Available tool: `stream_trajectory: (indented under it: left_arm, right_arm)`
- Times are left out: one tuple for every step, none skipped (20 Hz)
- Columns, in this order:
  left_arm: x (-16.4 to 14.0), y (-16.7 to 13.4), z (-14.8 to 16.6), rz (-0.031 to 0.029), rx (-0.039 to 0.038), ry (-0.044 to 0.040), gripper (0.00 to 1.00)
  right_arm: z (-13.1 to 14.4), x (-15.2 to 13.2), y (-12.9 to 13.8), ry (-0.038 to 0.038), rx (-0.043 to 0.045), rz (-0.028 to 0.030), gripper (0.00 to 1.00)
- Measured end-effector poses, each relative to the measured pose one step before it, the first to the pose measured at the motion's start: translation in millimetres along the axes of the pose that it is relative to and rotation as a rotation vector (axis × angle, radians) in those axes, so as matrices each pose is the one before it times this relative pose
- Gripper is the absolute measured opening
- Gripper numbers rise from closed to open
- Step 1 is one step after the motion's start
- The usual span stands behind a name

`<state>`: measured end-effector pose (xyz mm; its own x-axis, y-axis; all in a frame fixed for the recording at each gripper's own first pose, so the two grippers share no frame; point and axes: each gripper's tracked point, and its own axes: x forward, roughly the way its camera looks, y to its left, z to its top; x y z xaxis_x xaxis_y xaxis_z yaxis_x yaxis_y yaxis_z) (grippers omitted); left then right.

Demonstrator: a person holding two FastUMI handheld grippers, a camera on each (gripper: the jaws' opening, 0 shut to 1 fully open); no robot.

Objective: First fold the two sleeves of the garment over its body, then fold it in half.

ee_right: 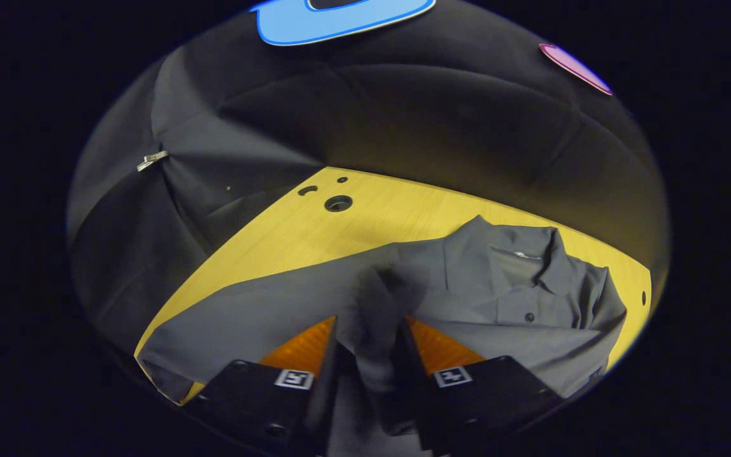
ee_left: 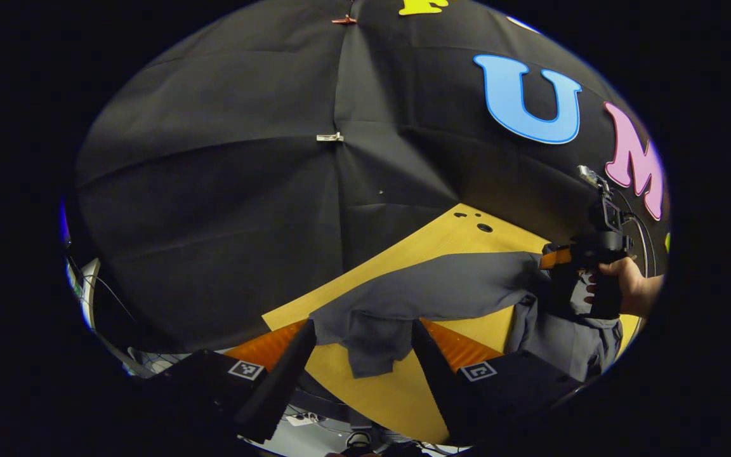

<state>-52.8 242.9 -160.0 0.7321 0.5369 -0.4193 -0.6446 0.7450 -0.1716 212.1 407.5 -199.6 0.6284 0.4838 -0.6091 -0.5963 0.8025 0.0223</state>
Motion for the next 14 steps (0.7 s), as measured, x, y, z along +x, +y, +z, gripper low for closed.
stream_trajectory:
  left_arm:
    - [3.91, 4.18, -4.42, 0.00515, 0.00161, 0.00535, 0.96]
    - [2.44, 5.09, -2.95, 0.00598, 0.00105, 0.00763, 0.96]
    - [2.95, 4.04, -2.37, 0.00382, -0.00045, 0.00562, 0.96]
    - [3.83, 2.93, -2.75, 0.00246, -0.00069, 0.00824, 0.96]
    - [4.85, 2.81, -2.33, 0.00309, 0.00021, 0.00774, 0.96]
    - [5.08, 4.80, -4.69, 0.00518, 0.00150, 0.00852, 0.96]
    - [6.77, 4.66, -2.65, 0.00498, 0.00578, 0.00633, 0.96]
    - [6.95, 3.78, -2.54, 0.00594, 0.01120, 0.00147, 0.96]
    - [7.84, 2.96, -0.53, 0.00637, 0.01155, 0.00156, 0.96]
    - [7.50, 1.94, -2.22, 0.00179, 0.00666, 0.00660, 0.96]
    - [7.68, 1.48, -0.65, -0.00122, 0.00045, 0.00703, 1.00]
    - [8.52, 1.34, -0.56, 0.00075, -0.00241, 0.00527, 0.96]
    - [9.42, 0.69, -0.99, -0.00024, -0.00526, 0.00806, 0.96]
    - [7.67, 0.53, -2.39, -0.00362, -0.00779, 0.01497, 0.96]
  right_arm:
    - [-2.47, -4.58, 8.04, -0.00252, 0.00423, 0.02188, 0.74]
    - [-1.71, -8.33, 2.68, -0.00161, -0.00175, 0.00605, 0.89]
    - [-1.02, -9.80, -0.55, -0.00948, -0.00879, -0.00510, 0.95]
    - [1.76, -11.58, -2.40, -0.01586, -0.01037, -0.00761, 0.96]
    - [1.76, -10.55, -4.14, -0.01897, -0.01061, -0.01385, 0.99]
    - [2.37, -13.32, -7.45, -0.02260, -0.00344, -0.01892, 0.99]
    - [0.83, -16.29, -7.49, -0.02021, 0.00356, -0.01565, 0.99]
    - [1.83, -14.65, -9.17, -0.01748, 0.01213, -0.01736, 0.99]
    - [0.21, -15.27, -9.35, -0.01045, 0.01903, -0.01489, 0.99]
    - [-0.51, -14.06, -11.81, -0.00475, 0.02487, -0.01839, 0.99]
    - [-0.58, -14.31, -12.55, -0.00275, 0.02680, -0.01838, 0.99]
    - [0.88, -14.72, -15.16, -0.00693, 0.01972, -0.02375, 0.99]
    - [0.68, -14.11, -17.17, -0.00905, 0.01042, -0.02826, 0.99]
    - [-0.10, -14.52, -17.36, -0.01063, 0.00744, -0.02970, 0.99]
